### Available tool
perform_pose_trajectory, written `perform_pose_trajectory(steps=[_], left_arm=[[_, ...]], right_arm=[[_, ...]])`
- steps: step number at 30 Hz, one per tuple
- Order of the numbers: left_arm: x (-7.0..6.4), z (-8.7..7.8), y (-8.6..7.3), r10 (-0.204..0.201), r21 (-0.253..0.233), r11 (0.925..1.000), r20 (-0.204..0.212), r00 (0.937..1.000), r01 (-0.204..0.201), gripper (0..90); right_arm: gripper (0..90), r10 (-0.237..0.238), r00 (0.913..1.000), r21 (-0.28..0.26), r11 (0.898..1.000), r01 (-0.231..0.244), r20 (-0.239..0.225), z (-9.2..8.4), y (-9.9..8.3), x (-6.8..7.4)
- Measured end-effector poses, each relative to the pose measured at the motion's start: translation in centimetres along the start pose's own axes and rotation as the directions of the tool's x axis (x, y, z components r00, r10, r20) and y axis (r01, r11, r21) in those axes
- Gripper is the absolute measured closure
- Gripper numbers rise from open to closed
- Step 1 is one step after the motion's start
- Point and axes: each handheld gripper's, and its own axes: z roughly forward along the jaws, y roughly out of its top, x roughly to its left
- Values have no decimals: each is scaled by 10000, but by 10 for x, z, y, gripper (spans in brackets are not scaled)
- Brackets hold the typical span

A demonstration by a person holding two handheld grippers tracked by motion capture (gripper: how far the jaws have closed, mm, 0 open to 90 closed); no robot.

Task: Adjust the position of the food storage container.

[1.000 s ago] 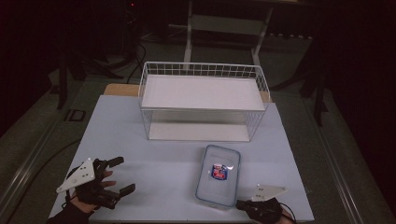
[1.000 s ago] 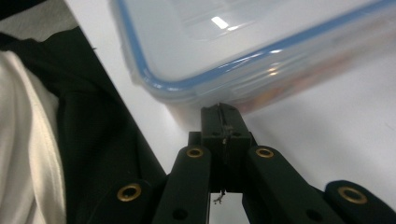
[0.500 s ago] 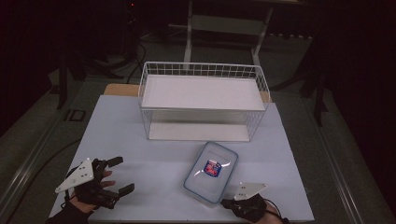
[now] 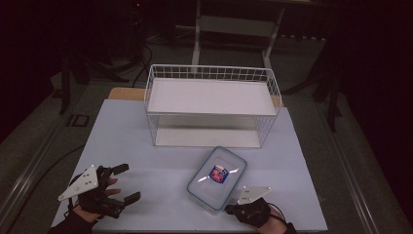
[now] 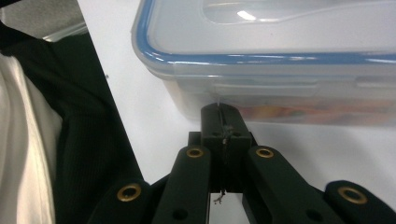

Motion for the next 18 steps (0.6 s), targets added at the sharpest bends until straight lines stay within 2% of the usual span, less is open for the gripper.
perform_pose_trajectory(steps=[18], left_arm=[[0, 1, -1, 98, 138, 9999, 1, 10000, -98, 11]], right_arm=[[899, -895, 9948, -98, 9960, 891, -494, 37, 36, 15]])
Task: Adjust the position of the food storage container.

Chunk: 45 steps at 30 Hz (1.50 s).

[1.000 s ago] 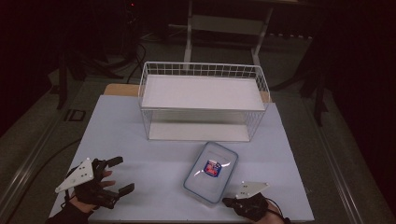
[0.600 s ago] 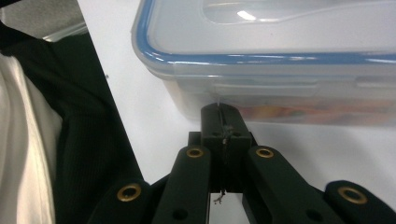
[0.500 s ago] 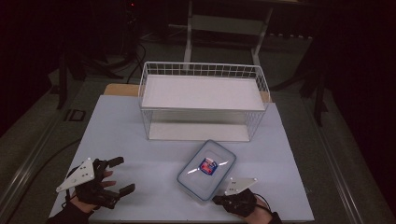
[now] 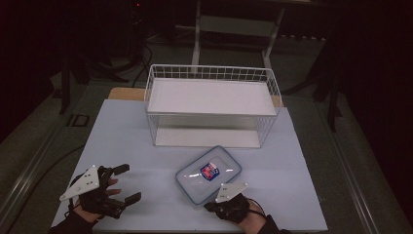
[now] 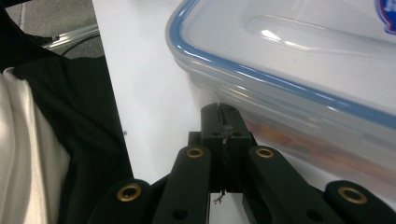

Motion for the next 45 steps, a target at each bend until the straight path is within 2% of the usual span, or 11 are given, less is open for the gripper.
perform_pose_trajectory(steps=[5, 16, 22, 28, 32, 45], left_arm=[[0, 0, 0, 3, 4, 10000, 24, 10000, -3, 11], [1, 0, -1, -4, 21, 10000, -5, 10000, 4, 11], [1, 1, -1, 16, 34, 10000, 0, 10000, -16, 11], [1, 1, -2, -28, 65, 10000, 21, 10000, 28, 11], [1, 2, -2, -20, 68, 10000, 18, 10000, 20, 11], [2, 2, -2, -78, 68, 9999, 62, 10000, 77, 11]], right_arm=[[899, -152, 9998, -62, 9999, 151, -153, 12, 10, 2], [900, -393, 9991, -197, 9990, 391, -140, 36, 30, 1], [899, -406, 9992, -258, 9988, 405, -28, 47, 40, 0], [899, -511, 9982, -326, 9981, 521, 302, 58, 50, -2], [899, -244, 9990, -493, 9984, 262, 372, 63, 57, -6], [899, -41, 9973, -651, 9978, 89, 731, 75, 72, -13]])
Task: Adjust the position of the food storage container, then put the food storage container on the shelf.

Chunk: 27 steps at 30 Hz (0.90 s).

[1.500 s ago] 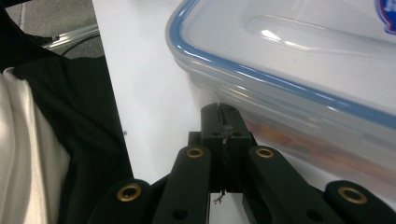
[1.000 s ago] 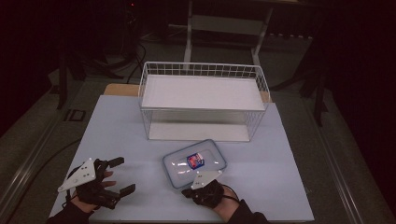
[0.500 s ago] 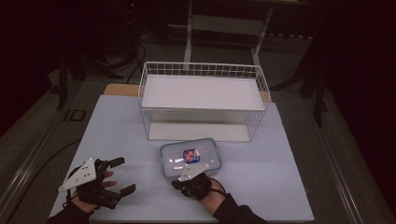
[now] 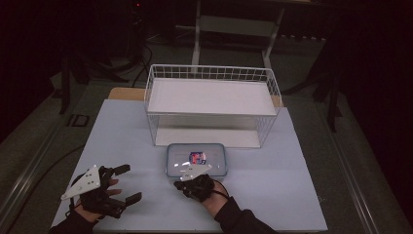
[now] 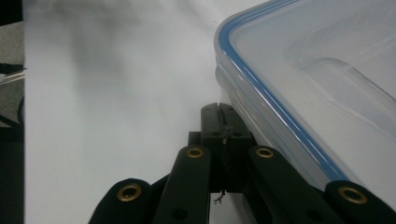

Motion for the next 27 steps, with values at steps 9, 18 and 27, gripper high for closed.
perform_pose_trajectory(steps=[9, 18, 27], left_arm=[[-2, 1, 2, 10, 5, 10000, -72, 10000, -10, 11], [-7, 6, 8, -293, 598, 9977, -202, 9994, 305, 11], [-13, 16, 28, -1030, 803, 9916, 138, 9946, 1016, 11]], right_arm=[[848, -7, 9994, -473, 9989, -9, -345, -21, 0, 5], [693, 110, 9999, -1372, 9905, -105, 29, -72, -3, 8], [155, 407, 9987, -2284, 9730, -324, 319, -126, -14, 2]])
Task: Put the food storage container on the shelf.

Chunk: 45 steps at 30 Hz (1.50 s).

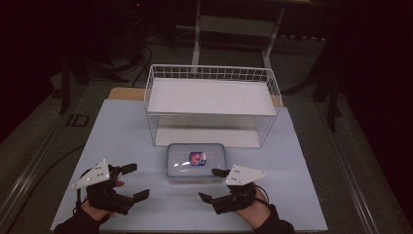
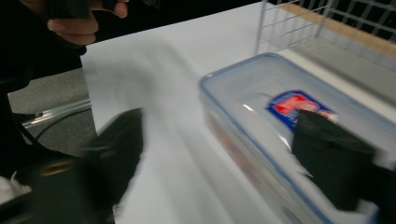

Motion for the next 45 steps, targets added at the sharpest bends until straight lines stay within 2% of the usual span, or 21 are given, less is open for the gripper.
perform_pose_trajectory(steps=[5, 11, 15, 18, 22, 26, 28, 29, 31, 32, 33, 35, 36, 37, 38, 39, 41, 42, 43, 44, 45], left_arm=[[-1, 4, 10, -141, -173, 9997, 137, 9998, 144, 11], [4, 11, 19, -154, -10, 9999, 92, 9998, 154, 11], [9, 17, 26, -267, 166, 9995, 82, 9996, 266, 11], [14, 22, 31, -277, 232, 9993, -4, 9996, 277, 11], [23, 31, 37, -523, 397, 9978, -382, 9979, 538, 11], [32, 43, 40, -981, 732, 9919, -783, 9921, 1039, 10], [38, 48, 39, -1303, 991, 9850, -1109, 9853, 1414, 11], [40, 50, 38, -1426, 1081, 9818, -1215, 9823, 1559, 11], [46, 57, 36, -1917, 1244, 9702, -1311, 9726, 2080, 11], [49, 61, 34, -2173, 1430, 9611, -1354, 9667, 2361, 11], [52, 65, 32, -2379, 1619, 9525, -1324, 9622, 2578, 11], [56, 71, 29, -2763, 1857, 9364, -1332, 9518, 2978, 12], [59, 76, 27, -3007, 2081, 9230, -1346, 9442, 3236, 18], [62, 79, 26, -3181, 2205, 9134, -1375, 9380, 3420, 19], [65, 82, 24, -3442, 2384, 8976, -1464, 9274, 3707, 19], [66, 84, 23, -3563, 2469, 8901, -1471, 9227, 3831, 19], [71, 88, 21, -3932, 2617, 8679, -1574, 9059, 4222, 40], [73, 90, 20, -4152, 2723, 8543, -1552, 8964, 4428, 43], [75, 91, 18, -4465, 2772, 8368, -1537, 8815, 4722, 43], [80, 93, 15, -4930, 2790, 8121, -1417, 8584, 5125, 43], [82, 94, 14, -5149, 2810, 7990, -1371, 8462, 5317, 43]], right_arm=[[117, 65, 9998, -131, 9999, -67, -167, -26, -4, -16], [117, -146, 9921, -637, 9977, 227, 1247, -51, -11, -30], [119, -206, 9762, -857, 9955, 400, 2161, -59, -13, -33], [125, -206, 9521, -1150, 9917, 583, 3052, -62, -16, -32], [123, -10, 9277, -1667, 9836, 682, 3733, -66, -22, -34], [119, 202, 9014, -2379, 9669, 925, 4325, -74, -24, -33], [140, 315, 8957, -2526, 9633, 911, 4435, -76, -25, -32], [139, 380, 9012, -2429, 9671, 756, 4318, -76, -25, -34], [144, 549, 9040, -2458, 9677, 566, 4240, -74, -28, -35], [148, 572, 9046, -2449, 9681, 531, 4225, -73, -29, -35], [149, 654, 9109, -2490, 9676, 419, 4074, -72, -31, -37], [149, 802, 9107, -2346, 9719, 188, 4052, -69, -35, -38], [152, 853, 9147, -2216, 9751, 48, 3950, -67, -35, -38], [173, 932, 9249, -2104, 9775, -146, 3686, -65, -36, -40], [183, 952, 9257, -2045, 9787, -197, 3662, -64, -37, -39], [182, 780, 9230, -1851, 9827, -75, 3768, -61, -38, -39], [175, 666, 9273, -1709, 9853, -29, 3684, -58, -38, -38], [173, 667, 9292, -1700, 9854, -42, 3636, -57, -38, -38], [171, 659, 9317, -1671, 9859, -56, 3572, -56, -38, -37], [166, 634, 9343, -1634, 9865, -56, 3508, -55, -38, -37], [156, 698, 9405, -1711, 9852, -126, 3325, -54, -38, -37]])
